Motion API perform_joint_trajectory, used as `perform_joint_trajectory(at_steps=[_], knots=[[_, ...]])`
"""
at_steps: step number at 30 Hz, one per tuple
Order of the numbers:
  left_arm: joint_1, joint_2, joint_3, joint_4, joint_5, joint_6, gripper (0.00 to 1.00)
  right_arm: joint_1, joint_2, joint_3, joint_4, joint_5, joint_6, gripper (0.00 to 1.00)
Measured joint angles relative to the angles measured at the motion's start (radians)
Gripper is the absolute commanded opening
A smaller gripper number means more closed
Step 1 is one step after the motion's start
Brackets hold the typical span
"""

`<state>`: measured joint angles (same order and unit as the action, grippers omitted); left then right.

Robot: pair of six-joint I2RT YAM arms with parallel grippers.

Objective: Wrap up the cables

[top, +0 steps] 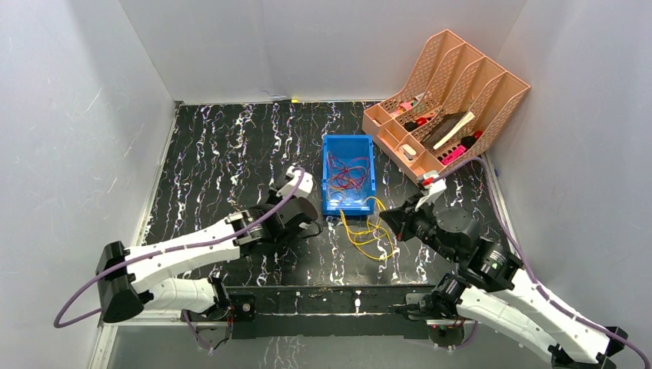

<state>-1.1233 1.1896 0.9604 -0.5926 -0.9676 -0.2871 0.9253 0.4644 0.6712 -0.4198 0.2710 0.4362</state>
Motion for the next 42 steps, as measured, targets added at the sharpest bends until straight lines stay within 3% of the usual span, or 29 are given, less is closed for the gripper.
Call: perform_joint_trajectory(at_steps=[12, 25, 32, 38, 42], knots=[[0.0, -0.287, -0.157, 0.014, 0.175, -0.072, 0.0, 0.0, 0.209, 0.158, 0.067, -0.172, -0.016, 0.0], [0.0, -0.307, -0.216, 0.059, 0.282, -0.196, 0.0, 0.0, 0.332, 0.247, 0.072, -0.307, 0.04, 0.0], [0.0, -0.312, -0.236, 0.076, 0.289, -0.232, 0.28, 0.0, 0.39, 0.274, 0.072, -0.343, 0.06, 0.0], [0.0, -0.32, -0.236, 0.076, 0.29, -0.25, 0.33, 0.0, 0.444, 0.301, 0.074, -0.377, 0.066, 0.0], [0.0, -0.338, -0.236, 0.072, 0.288, -0.255, 0.46, 0.0, 0.484, 0.335, 0.082, -0.402, 0.07, 0.0]])
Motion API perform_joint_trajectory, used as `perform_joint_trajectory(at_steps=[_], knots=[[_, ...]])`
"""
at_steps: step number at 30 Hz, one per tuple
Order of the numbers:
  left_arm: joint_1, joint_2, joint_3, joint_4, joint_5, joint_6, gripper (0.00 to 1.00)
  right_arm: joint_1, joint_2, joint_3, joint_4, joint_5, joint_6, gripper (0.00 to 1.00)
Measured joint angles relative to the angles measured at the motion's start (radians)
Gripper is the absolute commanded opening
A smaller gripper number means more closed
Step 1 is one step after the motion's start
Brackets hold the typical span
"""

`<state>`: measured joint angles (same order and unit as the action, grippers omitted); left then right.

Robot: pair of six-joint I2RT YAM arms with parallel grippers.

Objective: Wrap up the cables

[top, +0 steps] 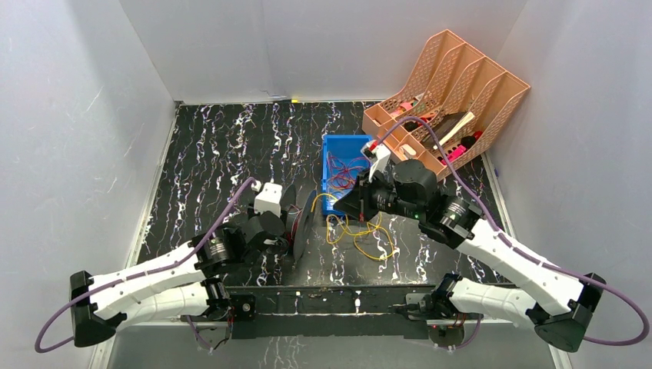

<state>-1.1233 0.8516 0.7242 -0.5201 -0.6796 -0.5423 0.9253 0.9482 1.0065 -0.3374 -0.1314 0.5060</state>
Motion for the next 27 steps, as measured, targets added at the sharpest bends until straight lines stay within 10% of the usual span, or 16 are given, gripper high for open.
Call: perform_joint_trajectory(at_steps=[16, 27], knots=[[0.0, -0.18, 0.09, -0.094, 0.079, -0.008, 0.72, 0.0, 0.225, 0.156, 0.032, -0.098, 0.045, 0.0], [0.0, -0.088, 0.333, -0.182, 0.102, 0.079, 0.7, 0.0, 0.387, 0.21, 0.034, -0.169, 0.101, 0.0]])
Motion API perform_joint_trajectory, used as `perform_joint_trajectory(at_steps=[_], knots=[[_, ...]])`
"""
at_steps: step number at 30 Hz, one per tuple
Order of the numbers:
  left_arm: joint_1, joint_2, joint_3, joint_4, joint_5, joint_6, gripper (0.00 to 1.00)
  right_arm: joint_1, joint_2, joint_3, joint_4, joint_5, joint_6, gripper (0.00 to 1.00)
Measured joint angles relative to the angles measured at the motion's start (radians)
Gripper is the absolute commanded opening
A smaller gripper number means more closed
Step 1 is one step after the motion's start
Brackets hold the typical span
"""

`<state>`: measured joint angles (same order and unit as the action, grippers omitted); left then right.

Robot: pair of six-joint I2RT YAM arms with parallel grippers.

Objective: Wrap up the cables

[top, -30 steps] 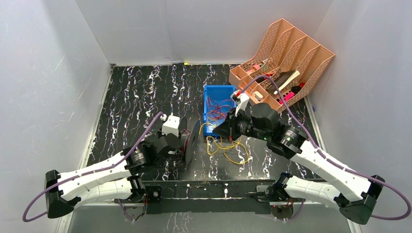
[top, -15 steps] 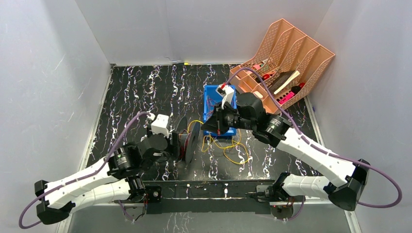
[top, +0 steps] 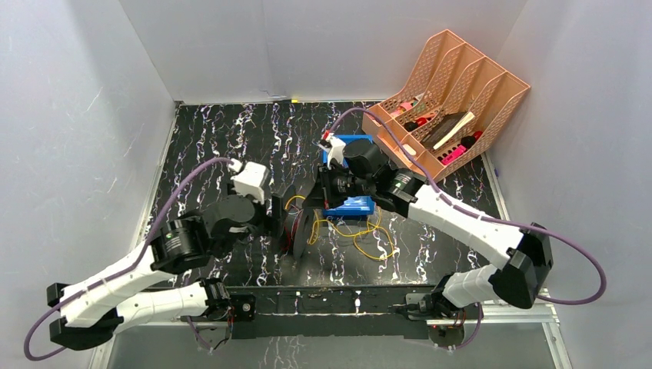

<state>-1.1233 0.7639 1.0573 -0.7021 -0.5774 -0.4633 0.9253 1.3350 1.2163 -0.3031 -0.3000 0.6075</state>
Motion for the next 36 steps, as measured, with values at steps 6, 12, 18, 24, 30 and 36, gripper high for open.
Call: perform_joint_trajectory(at_steps=[6, 12, 18, 24, 30, 36], knots=[[0.005, 0.109, 0.005, -0.018, 0.023, 0.056, 0.74, 0.0, 0.051, 0.0, 0.0, -0.04, 0.023, 0.0], [0.127, 0.159, 0.004, -0.006, 0.139, 0.106, 0.71, 0.0, 0.06, 0.0, 0.016, -0.066, 0.045, 0.0], [0.318, 0.191, -0.037, 0.037, 0.288, 0.151, 0.68, 0.0, 0.069, 0.0, 0.039, -0.079, 0.061, 0.0], [0.37, 0.244, -0.058, 0.058, 0.418, 0.183, 0.65, 0.0, 0.086, 0.0, 0.051, -0.093, 0.073, 0.0], [0.382, 0.247, -0.069, 0.061, 0.488, 0.202, 0.59, 0.0, 0.097, 0.0, 0.053, -0.097, 0.077, 0.0], [0.382, 0.248, -0.08, 0.046, 0.491, 0.209, 0.53, 0.0, 0.097, -0.001, 0.068, -0.096, 0.087, 0.0]])
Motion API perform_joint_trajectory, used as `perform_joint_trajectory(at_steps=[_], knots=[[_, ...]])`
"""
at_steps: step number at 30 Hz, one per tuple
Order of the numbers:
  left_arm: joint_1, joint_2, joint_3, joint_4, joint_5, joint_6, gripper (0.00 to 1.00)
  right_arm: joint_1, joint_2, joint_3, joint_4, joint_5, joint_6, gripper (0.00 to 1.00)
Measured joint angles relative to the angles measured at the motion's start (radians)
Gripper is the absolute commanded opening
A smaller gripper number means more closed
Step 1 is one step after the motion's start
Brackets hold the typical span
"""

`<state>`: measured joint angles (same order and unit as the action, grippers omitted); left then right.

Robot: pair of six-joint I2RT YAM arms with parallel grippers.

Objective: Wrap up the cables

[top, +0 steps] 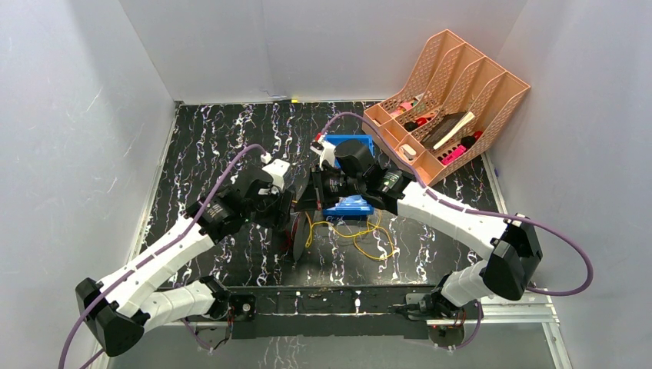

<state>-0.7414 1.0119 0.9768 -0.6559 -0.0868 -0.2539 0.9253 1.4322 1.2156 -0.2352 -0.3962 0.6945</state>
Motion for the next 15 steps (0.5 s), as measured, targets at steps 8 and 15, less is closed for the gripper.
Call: perform_joint_trajectory(at_steps=[8, 15], knots=[[0.0, 0.001, -0.002, -0.037, -0.01, 0.0, 0.25, -0.001, 0.0, -0.002, 0.008, 0.0, 0.012, 0.0], [0.004, 0.032, -0.002, -0.032, -0.002, 0.015, 0.0, -0.005, 0.004, -0.002, 0.014, 0.001, 0.012, 0.0]])
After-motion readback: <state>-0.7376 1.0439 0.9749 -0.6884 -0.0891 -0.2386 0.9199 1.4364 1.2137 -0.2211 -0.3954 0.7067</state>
